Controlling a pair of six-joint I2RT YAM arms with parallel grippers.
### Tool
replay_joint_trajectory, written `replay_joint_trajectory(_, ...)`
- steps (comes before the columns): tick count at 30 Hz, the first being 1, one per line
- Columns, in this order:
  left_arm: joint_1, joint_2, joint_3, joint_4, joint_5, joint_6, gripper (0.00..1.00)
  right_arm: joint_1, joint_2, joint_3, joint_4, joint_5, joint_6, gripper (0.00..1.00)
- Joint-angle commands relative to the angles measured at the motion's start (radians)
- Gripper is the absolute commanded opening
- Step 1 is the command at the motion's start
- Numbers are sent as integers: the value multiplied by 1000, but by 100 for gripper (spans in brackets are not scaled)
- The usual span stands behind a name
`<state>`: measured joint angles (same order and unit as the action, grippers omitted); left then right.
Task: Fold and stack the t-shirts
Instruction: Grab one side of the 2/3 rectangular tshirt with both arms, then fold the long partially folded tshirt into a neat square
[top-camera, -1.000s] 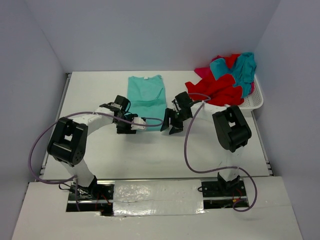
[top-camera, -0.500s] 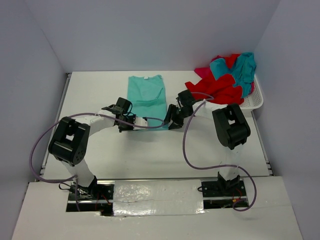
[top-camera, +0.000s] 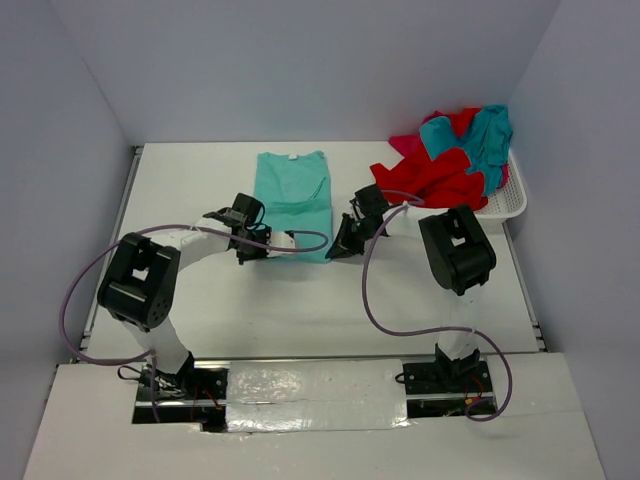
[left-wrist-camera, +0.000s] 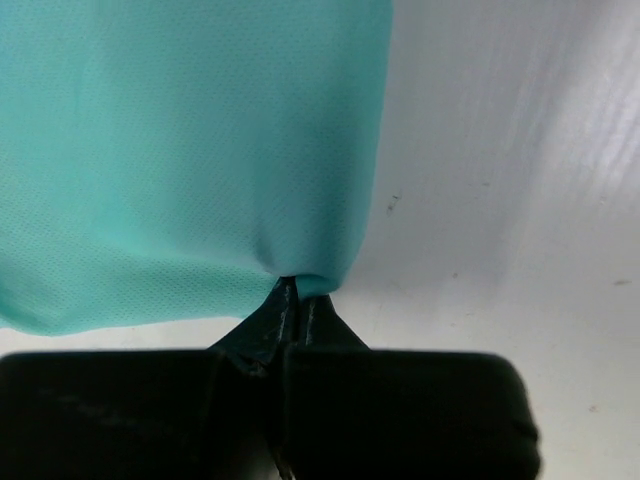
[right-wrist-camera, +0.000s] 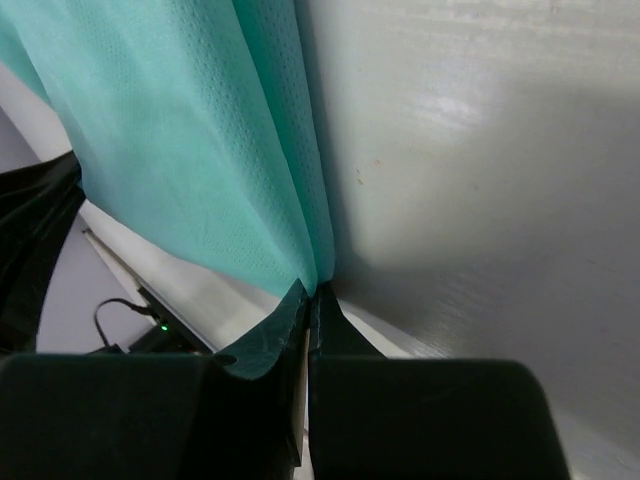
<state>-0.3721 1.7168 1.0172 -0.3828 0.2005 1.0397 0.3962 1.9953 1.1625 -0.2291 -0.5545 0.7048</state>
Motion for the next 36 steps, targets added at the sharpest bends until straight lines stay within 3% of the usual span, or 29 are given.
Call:
replay_joint_trajectory(1,-1,-45,11,-131,36,-23,0,13,-76,-40,-71,25,-95,0)
replay_joint_trajectory(10,-24,-330,-127,-343,137,-162,0,107,-377,-227,-278,2,-268,0)
replay_joint_trajectory(15,-99,-572,-138,-534,157,-204,0,216,-655,-384,-351,-37,-199,0)
replay_joint_trajectory(20,-145,-713,-25,-718,197,-266,0,265,-909,-417,-458,-47,-93,0)
replay_joint_trajectory(23,-145,-692,75,-737,238,-320,0,259,-955,-344,-524,-27,-85,0)
replay_joint_trajectory(28,-130,-501,260,-697,276,-401,0,161,-842,-219,-598,-27,-174,0)
replay_joint_trajectory(36,51,-274,357,-591,313,-421,0,-36,-612,-80,-567,-56,-306,0)
